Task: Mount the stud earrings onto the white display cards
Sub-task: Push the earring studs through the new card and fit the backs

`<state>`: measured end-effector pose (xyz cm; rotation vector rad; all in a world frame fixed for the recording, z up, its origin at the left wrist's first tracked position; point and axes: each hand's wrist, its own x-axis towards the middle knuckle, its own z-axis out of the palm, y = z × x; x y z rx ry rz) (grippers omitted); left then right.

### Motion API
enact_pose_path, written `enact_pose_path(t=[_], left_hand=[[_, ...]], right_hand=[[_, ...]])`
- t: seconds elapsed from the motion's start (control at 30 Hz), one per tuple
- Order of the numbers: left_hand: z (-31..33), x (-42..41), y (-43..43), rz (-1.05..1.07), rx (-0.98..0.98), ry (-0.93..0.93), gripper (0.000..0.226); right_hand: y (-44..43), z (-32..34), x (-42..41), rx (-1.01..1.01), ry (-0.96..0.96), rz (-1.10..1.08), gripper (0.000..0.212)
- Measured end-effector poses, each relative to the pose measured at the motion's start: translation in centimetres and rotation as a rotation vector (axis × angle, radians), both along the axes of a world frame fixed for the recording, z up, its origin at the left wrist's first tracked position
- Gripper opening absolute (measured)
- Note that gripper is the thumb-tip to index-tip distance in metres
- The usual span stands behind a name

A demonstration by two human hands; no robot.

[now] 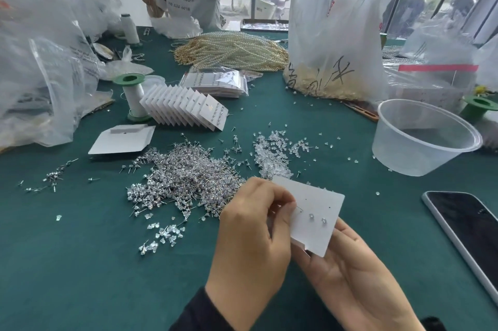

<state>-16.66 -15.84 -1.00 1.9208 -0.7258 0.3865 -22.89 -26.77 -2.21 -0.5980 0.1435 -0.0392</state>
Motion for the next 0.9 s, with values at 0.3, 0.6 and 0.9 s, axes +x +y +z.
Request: enact_pose_path(t=[0.3, 0.6, 0.9], left_hand=[[0.2, 0.2, 0.4, -0.018, 0.150, -0.161, 0.007], [0.8, 0.5, 1.5, -0.004, 0.090, -0.162, 0.005], [0.4, 0.0, 1.7, -0.082, 0.103, -0.110, 0.004]], right_hand=[[-0.2, -0.1, -0.2, -0.037, 0.023, 0.006, 0.064], [-0.2, -0.3, -0.1, -0.042, 0.031, -0.006, 0.066], [-0.2, -0.2, -0.1, -0.047, 0.009, 0.033, 0.062]])
